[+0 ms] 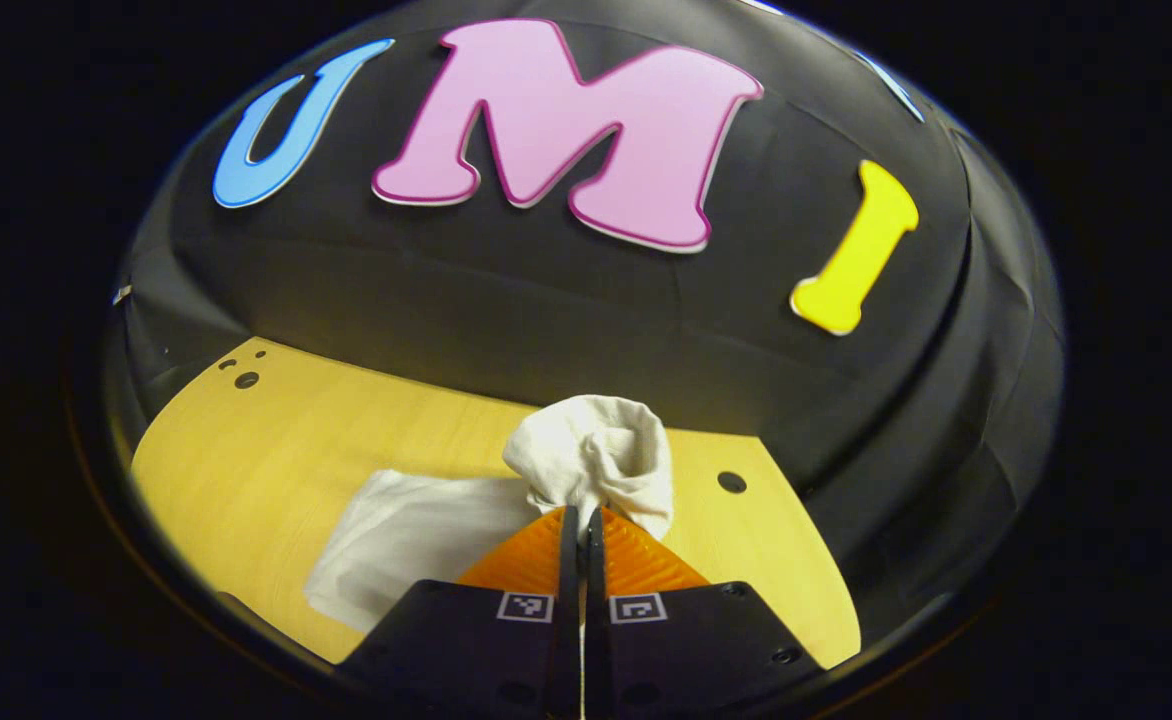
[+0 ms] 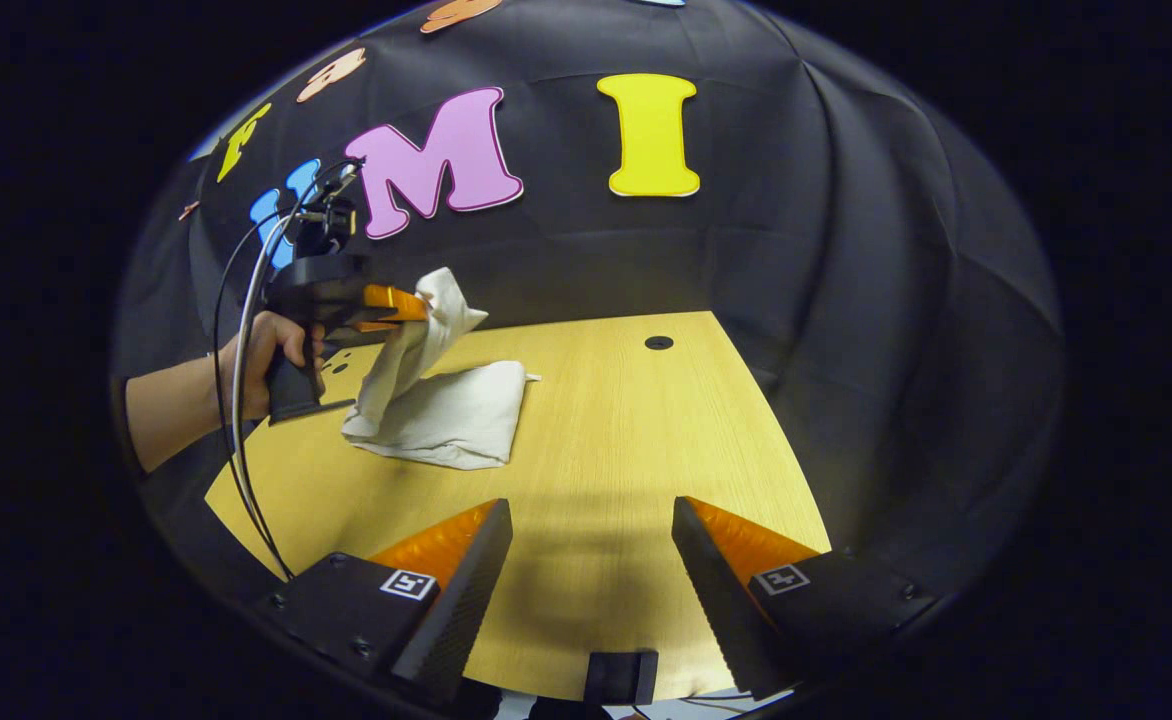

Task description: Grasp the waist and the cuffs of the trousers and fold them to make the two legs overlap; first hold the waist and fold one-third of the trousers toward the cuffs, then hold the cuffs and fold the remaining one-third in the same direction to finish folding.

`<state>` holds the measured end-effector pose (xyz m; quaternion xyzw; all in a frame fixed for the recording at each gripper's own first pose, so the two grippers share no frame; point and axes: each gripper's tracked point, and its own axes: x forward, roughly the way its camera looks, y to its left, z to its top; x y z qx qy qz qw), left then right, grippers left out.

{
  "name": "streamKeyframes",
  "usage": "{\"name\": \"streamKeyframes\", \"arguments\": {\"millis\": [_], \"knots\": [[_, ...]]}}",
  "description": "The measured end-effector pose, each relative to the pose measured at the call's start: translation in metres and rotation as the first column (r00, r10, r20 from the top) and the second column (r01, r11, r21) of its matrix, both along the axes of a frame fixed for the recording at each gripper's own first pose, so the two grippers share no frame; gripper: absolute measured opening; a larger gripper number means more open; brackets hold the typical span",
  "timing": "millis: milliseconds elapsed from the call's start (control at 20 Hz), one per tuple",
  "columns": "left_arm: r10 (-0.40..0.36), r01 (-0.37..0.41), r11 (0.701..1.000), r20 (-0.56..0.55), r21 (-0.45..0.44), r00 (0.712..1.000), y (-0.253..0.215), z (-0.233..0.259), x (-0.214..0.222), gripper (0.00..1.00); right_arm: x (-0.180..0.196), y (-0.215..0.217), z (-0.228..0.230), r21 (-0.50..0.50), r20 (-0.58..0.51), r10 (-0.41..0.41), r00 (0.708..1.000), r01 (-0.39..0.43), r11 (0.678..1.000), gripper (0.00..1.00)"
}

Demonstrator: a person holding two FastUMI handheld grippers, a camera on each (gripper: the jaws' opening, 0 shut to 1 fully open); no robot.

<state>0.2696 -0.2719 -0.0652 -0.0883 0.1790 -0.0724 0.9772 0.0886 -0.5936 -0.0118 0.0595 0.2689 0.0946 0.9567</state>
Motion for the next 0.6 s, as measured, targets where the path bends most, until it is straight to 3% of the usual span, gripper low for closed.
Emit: {"name": "streamKeyframes", "arguments": {"millis": [150, 300, 350, 450, 600], "knots": [[-0.017, 0.019, 0.998, -0.037, 0.063, 0.999, -0.020, -0.025, 0.001, 0.10, 0.001, -0.002, -0.001, 0.001, 0.000, 0.005, 1.000, -0.005, 1.000, 0.99], [-0.052, 0.055, 0.997, -0.055, 0.056, 0.997, -0.034, -0.037, -0.010, 0.17, 0.001, -0.001, -0.003, 0.005, -0.004, 0.007, 1.000, -0.007, 1.000, 0.99], [-0.056, 0.058, 0.997, -0.039, 0.053, 0.998, -0.036, -0.033, -0.013, 0.11, 0.001, 0.000, -0.004, 0.007, -0.005, 0.008, 1.000, -0.008, 1.000, 0.99], [-0.090, 0.091, 0.996, -0.017, 0.027, 0.996, -0.043, -0.024, -0.021, 0.25, -0.002, 0.004, -0.007, 0.004, -0.014, 0.025, 1.000, -0.025, 1.000, 0.99], [-0.105, 0.103, 0.994, 0.043, 0.034, 0.994, -0.032, -0.003, -0.042, 0.56, -0.008, 0.012, 0.000, -0.005, 0.005, 0.036, 0.999, -0.036, 0.999, 0.99]]}}
